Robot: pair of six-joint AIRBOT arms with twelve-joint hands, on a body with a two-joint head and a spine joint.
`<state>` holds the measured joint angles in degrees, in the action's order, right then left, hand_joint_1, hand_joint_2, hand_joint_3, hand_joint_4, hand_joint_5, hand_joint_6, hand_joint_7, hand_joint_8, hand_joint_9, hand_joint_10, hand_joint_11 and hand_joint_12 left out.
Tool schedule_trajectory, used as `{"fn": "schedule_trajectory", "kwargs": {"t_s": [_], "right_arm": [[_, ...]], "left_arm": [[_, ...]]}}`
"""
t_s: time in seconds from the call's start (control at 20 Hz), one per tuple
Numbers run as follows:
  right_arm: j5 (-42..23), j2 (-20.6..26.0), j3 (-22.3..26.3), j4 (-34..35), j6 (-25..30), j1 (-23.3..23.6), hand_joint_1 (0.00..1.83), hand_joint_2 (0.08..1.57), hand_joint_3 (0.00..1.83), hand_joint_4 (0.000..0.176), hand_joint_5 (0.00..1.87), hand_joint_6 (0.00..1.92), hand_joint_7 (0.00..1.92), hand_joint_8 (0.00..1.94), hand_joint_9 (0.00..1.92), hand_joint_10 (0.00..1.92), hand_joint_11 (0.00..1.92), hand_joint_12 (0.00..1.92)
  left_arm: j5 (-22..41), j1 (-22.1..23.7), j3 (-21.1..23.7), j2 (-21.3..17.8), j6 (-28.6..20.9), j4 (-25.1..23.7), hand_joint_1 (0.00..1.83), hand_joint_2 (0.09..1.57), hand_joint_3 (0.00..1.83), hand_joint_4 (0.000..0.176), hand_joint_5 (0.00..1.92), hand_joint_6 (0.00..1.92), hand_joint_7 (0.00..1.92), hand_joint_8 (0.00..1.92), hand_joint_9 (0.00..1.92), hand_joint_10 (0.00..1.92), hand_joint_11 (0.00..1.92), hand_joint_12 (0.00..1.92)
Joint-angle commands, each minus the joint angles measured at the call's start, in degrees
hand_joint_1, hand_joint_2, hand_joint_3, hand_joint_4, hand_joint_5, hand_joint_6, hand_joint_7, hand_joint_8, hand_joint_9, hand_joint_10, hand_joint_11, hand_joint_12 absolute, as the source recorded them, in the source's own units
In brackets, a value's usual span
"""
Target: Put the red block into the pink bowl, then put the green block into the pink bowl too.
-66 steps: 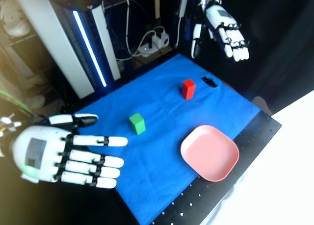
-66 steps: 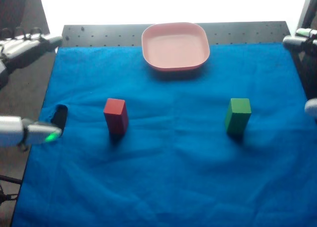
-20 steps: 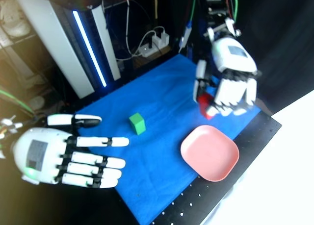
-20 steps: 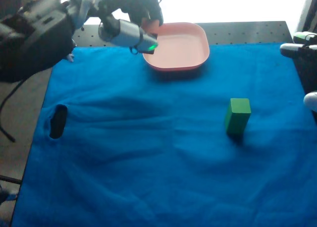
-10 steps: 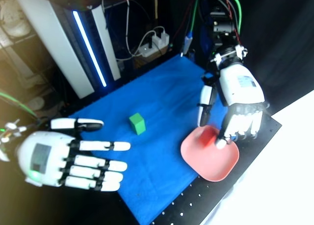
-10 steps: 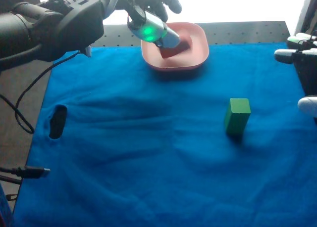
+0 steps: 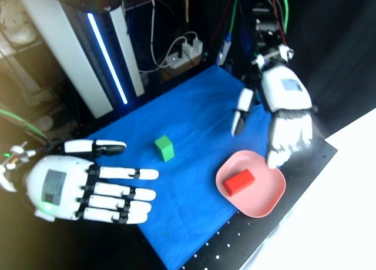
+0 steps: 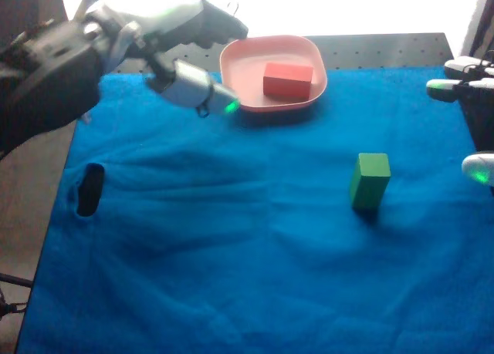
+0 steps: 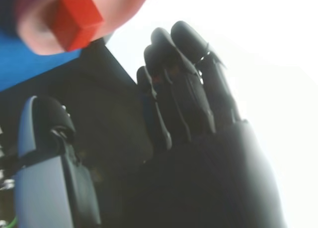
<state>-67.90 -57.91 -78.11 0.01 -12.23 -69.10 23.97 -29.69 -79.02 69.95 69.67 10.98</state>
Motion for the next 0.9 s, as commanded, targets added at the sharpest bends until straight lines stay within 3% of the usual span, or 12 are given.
{"fn": "schedule_trajectory", "kwargs": {"t_s": [0.0,0.05,0.1,0.2,0.25,0.3,0.35,0.45,0.55,0.6,0.7,0.85], "right_arm": [[-7.02,0.25,-0.09,1.22,0.81,1.10,0.48,1.16,0.00,0.112,0.34,0.00,0.14,0.00,0.10,0.01,0.01,0.17],[-7.02,0.25,-0.10,0.61,0.93,1.52,0.48,1.16,0.00,0.112,0.34,0.00,0.14,0.00,0.10,0.01,0.01,0.17],[-7.02,0.27,-0.11,-0.22,1.03,2.25,0.52,1.13,0.00,0.136,0.34,0.00,0.14,0.00,0.17,0.01,0.13,0.23],[-7.01,0.30,-0.12,-1.23,1.07,3.07,0.57,1.08,0.00,0.162,0.33,0.00,0.12,0.00,0.14,0.00,0.17,0.25],[-7.00,0.31,-0.15,-1.67,1.08,3.38,0.61,1.04,0.00,0.163,0.34,0.00,0.14,0.00,0.13,0.00,0.15,0.25],[-6.99,0.32,-0.19,-2.00,1.08,3.59,0.62,1.03,0.00,0.173,0.34,0.00,0.14,0.00,0.12,0.00,0.13,0.25],[-6.82,0.32,-0.20,-2.27,1.09,3.85,0.64,1.01,0.00,0.170,0.34,0.00,0.15,0.00,0.11,0.00,0.07,0.36],[-5.52,0.30,-0.21,-3.41,1.09,5.13,0.66,0.99,0.01,0.168,0.36,0.00,0.16,0.00,0.12,0.00,0.01,0.53],[-1.74,-0.06,-0.45,-7.52,1.08,8.62,0.66,0.97,0.00,0.098,0.44,0.00,0.28,0.01,0.18,0.01,0.00,0.58],[0.01,-0.50,-0.76,-9.61,1.08,10.41,0.66,0.97,0.00,0.094,0.45,0.00,0.31,0.02,0.21,0.02,0.00,0.58],[2.68,-1.55,-1.47,-13.11,1.08,13.15,0.76,0.95,0.00,0.142,0.42,0.00,0.33,0.00,0.26,0.02,0.00,1.03],[6.28,-2.97,-2.25,-17.47,1.10,16.21,0.78,0.96,0.00,0.096,0.52,0.01,0.46,0.01,0.38,0.03,0.03,1.31]], "left_arm": [[10.09,-0.41,1.49,-1.60,0.08,-0.52,0.69,0.89,0.00,0.112,0.38,0.00,0.49,0.00,0.48,0.00,0.00,1.11],[11.69,-1.63,3.62,-3.52,0.08,-0.66,0.69,0.89,0.00,0.112,0.38,0.00,0.49,0.00,0.48,0.00,0.00,1.11],[13.94,-3.75,6.60,-6.32,0.08,-0.66,0.62,0.88,0.00,0.152,0.24,0.00,0.24,0.00,0.23,0.00,0.00,0.63],[17.52,-7.36,10.84,-10.61,0.07,-0.42,0.69,0.88,0.00,0.124,0.17,0.00,0.09,0.01,0.06,0.01,0.00,0.25],[19.39,-9.02,12.96,-12.48,0.07,-0.21,0.75,0.88,0.00,0.141,0.13,0.00,0.03,0.00,0.01,0.00,0.00,0.05],[21.65,-11.16,15.43,-14.81,0.07,0.02,0.78,0.88,0.00,0.164,0.12,0.00,0.00,0.00,0.00,0.00,0.00,0.01],[23.57,-12.86,17.25,-16.61,0.07,0.20,0.76,0.89,0.01,0.129,0.11,0.00,0.00,0.00,0.00,0.00,0.00,0.00],[26.77,-16.64,20.74,-20.21,0.07,1.12,0.74,0.90,0.00,0.129,0.09,0.00,0.00,0.00,0.00,0.00,0.00,0.00],[31.46,-21.05,24.54,-23.97,0.07,2.89,0.75,0.85,0.00,0.146,0.05,0.00,0.00,0.00,0.00,0.00,0.00,0.00],[33.65,-23.05,25.91,-25.30,0.07,3.79,0.74,0.84,0.00,0.162,0.06,0.00,0.00,0.00,0.00,0.00,0.00,0.00],[36.78,-25.77,27.49,-26.67,0.08,5.37,0.77,0.85,0.00,0.152,0.04,0.00,0.00,0.00,0.00,0.00,0.00,0.00],[37.86,-26.26,27.61,-26.55,0.08,6.52,0.87,0.87,0.00,0.120,0.03,0.00,0.00,0.00,0.00,0.00,0.00,0.00]]}}
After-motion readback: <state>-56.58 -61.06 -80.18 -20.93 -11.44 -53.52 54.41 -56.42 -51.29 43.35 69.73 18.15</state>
